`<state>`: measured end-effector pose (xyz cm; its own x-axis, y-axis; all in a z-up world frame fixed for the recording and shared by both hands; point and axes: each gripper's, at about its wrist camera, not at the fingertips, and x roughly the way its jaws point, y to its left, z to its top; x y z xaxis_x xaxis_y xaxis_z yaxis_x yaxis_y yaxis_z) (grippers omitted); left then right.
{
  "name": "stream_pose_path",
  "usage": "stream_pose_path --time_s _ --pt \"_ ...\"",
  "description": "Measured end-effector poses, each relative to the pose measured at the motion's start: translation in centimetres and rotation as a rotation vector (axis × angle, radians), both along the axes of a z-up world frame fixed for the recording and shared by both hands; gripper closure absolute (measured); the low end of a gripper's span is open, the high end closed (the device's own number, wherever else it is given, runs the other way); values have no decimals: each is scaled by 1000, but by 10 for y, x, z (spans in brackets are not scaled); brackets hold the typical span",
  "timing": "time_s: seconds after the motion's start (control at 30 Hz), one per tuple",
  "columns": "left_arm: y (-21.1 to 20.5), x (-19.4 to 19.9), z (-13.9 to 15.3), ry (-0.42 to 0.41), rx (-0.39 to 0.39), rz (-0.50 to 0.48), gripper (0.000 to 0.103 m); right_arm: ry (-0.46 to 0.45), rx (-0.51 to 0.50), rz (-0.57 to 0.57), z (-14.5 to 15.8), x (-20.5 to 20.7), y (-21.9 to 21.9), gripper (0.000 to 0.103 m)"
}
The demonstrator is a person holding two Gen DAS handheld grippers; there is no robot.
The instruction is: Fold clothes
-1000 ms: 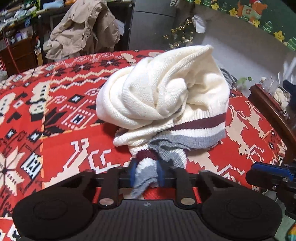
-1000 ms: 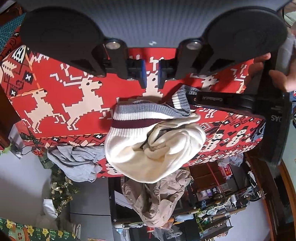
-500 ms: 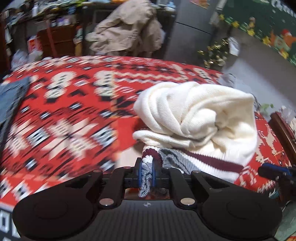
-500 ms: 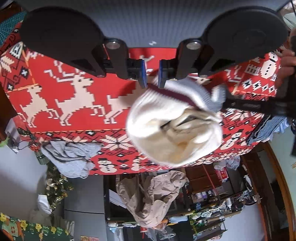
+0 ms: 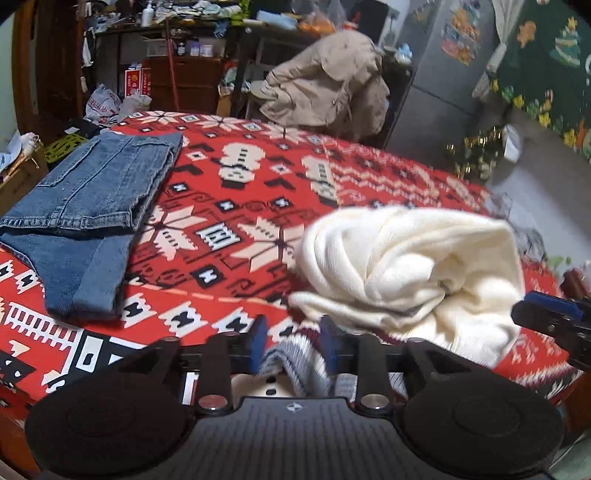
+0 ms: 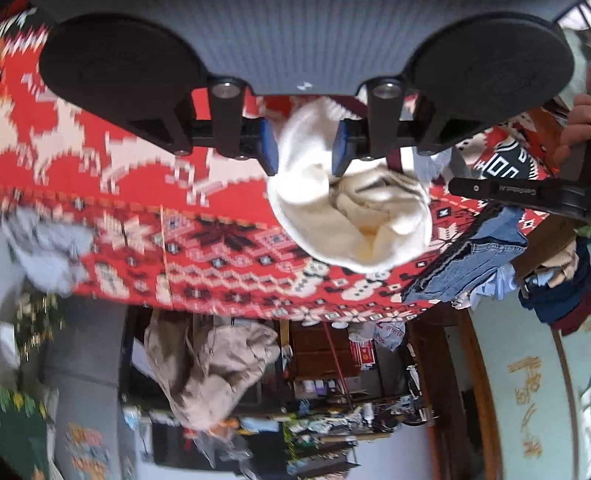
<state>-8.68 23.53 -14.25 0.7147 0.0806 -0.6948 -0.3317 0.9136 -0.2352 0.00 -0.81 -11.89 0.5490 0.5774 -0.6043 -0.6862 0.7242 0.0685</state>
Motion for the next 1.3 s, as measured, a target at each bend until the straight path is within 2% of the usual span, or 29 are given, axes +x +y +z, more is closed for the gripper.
stream_pose_path --time_s 0.17,0.27,0.3,0.37,0.4,0.47,0.5,0.67,0.8,0.9,1.0,1.1,1.23,1.3 --pt "1 0 3 -15 -27 -9 69 -97 -17 14 23 7 23 65" --pt "-2 1 4 -16 -27 -18 69 -119 -32 57 32 11 37 61" --pt "-3 1 4 -13 -22 -20 69 -118 -42 73 31 12 41 63" --pt "-5 1 3 -8 -15 -25 69 -105 -56 81 29 18 46 87" --pt "-6 1 4 -9 -17 -31 69 -86 -50 71 28 21 46 95" --pt "-8 1 5 -13 -20 -42 69 -34 -16 35 25 30 38 96" --pt "-9 1 6 -14 -17 -47 69 -10 -6 7 22 34 31 100" --pt "-18 8 5 -10 -12 -76 69 55 -21 -148 3 53 -13 103" --pt "-25 16 2 -2 -2 -99 69 61 8 -156 -2 54 -43 103" --pt "-29 23 -1 11 2 -106 69 18 6 -95 6 45 -40 98" --pt "-30 27 -1 5 3 -104 69 -10 31 -19 15 38 -23 74" --pt "-31 30 1 -3 -3 -97 70 -38 24 47 20 32 -2 69" --pt "-33 35 5 -10 -10 -104 70 -89 -16 95 22 28 28 57" --pt "-35 38 6 -12 -7 -110 70 -103 -28 114 24 28 38 57"
